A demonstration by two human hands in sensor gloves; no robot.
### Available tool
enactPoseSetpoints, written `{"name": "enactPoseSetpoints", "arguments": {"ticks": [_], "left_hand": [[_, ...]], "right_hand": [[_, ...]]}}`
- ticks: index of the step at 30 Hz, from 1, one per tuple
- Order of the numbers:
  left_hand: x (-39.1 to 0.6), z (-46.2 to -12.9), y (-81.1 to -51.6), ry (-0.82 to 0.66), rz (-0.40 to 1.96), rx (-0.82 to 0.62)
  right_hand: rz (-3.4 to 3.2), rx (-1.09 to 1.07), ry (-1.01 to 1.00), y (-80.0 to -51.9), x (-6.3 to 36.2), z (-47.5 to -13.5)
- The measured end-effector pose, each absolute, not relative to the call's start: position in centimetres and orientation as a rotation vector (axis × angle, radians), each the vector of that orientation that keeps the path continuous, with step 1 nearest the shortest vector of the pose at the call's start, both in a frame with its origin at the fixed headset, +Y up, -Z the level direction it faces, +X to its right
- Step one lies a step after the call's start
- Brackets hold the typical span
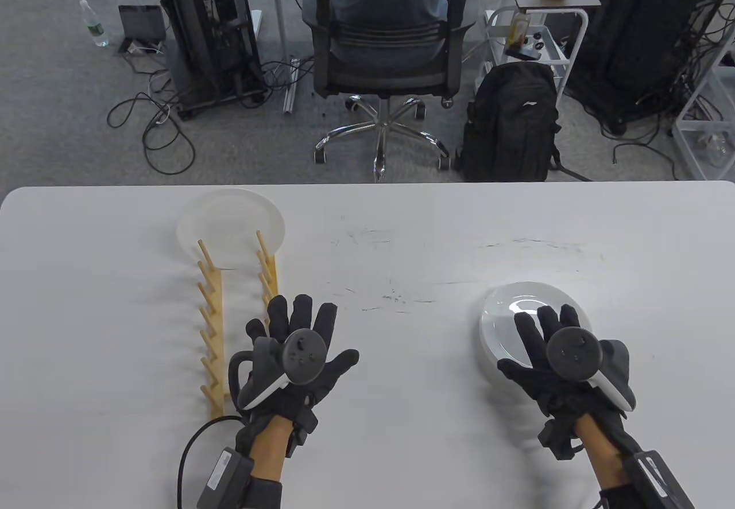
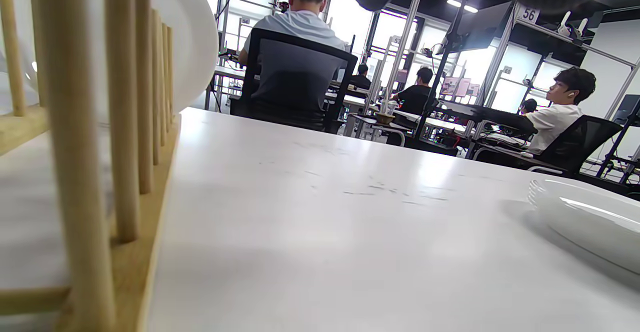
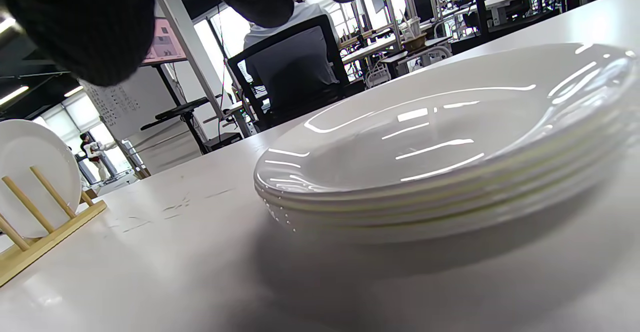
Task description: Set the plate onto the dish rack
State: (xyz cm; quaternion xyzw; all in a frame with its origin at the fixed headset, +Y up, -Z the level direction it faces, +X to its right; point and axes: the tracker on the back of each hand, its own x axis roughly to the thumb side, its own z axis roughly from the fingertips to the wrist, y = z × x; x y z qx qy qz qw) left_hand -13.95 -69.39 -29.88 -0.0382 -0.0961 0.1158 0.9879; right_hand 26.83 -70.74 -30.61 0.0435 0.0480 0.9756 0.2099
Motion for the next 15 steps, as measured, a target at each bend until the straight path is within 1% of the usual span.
{"name": "enactPoseSetpoints", "arguments": {"ticks": [10,15], "left_hand": [[-14.24,-30.00,-69.35,-0.178,0.232,-0.089],[-14.44,-30.04,-69.49,-0.166,0.239,-0.103]], "right_hand": [[2.714,0.124,0.229,-70.97,26.53,-30.81],[2.704,0.158,0.246,-70.25,26.00,-30.47]]}}
